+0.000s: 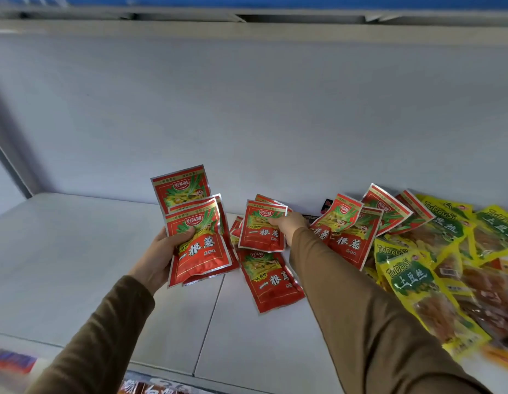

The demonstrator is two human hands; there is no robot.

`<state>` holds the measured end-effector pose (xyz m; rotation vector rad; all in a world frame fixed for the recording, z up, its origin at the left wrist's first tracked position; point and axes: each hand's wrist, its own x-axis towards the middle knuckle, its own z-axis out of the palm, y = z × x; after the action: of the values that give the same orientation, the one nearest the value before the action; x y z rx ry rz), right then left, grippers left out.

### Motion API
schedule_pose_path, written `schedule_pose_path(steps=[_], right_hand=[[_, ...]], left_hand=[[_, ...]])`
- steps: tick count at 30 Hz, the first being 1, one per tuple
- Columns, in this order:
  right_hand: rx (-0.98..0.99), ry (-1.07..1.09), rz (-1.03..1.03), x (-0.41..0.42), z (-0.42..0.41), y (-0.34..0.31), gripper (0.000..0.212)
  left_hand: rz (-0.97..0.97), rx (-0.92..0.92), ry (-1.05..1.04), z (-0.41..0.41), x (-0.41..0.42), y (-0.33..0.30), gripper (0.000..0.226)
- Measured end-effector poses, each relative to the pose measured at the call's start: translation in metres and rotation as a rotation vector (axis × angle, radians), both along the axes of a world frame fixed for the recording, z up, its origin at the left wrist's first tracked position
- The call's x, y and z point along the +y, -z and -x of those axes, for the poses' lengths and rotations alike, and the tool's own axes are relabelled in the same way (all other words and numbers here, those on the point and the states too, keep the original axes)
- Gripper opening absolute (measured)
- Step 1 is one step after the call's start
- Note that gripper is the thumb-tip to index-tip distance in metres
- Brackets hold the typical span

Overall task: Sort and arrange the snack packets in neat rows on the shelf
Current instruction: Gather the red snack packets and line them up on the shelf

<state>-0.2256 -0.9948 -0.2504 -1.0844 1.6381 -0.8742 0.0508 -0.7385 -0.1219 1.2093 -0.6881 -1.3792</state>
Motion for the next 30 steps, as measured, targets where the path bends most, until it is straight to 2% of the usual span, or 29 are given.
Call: schedule_pose_path(steps=[1, 4, 6, 13, 15, 17, 20, 22, 27, 30], right_hand=[[-0.002, -0.007, 0.037, 0.017, -0.002, -0.013, 0.100], [-0.096, 0.002, 0.146, 0.084, -0.018, -0.074, 0.031], [-0.189, 0.021, 0.230, 0.108, -0.021, -0.099, 0.013], [-0.404, 0.012, 0.566, 0.139, 0.001, -0.175, 0.006], [-0.537, -0.068, 0.556, 0.151, 0.000, -0.196, 0.019], [-0.581, -0.203, 0.510, 0.165, -0.009, -0.206, 0.026], [-0.525, -0.409, 0.428, 0.182, -0.037, -0.200, 0.028], [-0.395, -0.388, 0.401, 0.188, -0.060, -0.185, 0.022], [0.092, -0.296, 0.495, 0.189, -0.109, -0.161, 0.011], [0.244, -0.285, 0.547, 0.201, -0.152, -0.160, 0.014]], left_hand=[[0.002, -0.002, -0.003, -0.001, 0.000, 0.000, 0.045], [-0.004, -0.009, -0.017, -0.004, 0.000, 0.000, 0.038], [-0.008, -0.012, -0.030, -0.006, 0.001, 0.002, 0.034], [0.006, -0.038, -0.062, -0.003, 0.002, -0.003, 0.031], [0.023, -0.045, -0.068, 0.002, 0.000, -0.007, 0.031], [0.046, -0.059, -0.064, 0.008, -0.001, -0.011, 0.030], [0.082, -0.079, -0.050, 0.017, -0.001, -0.015, 0.032], [0.104, -0.068, -0.046, 0.019, 0.001, -0.016, 0.031], [0.075, 0.006, -0.088, 0.001, 0.010, -0.014, 0.037], [0.086, 0.037, -0.127, -0.033, 0.020, -0.012, 0.059]])
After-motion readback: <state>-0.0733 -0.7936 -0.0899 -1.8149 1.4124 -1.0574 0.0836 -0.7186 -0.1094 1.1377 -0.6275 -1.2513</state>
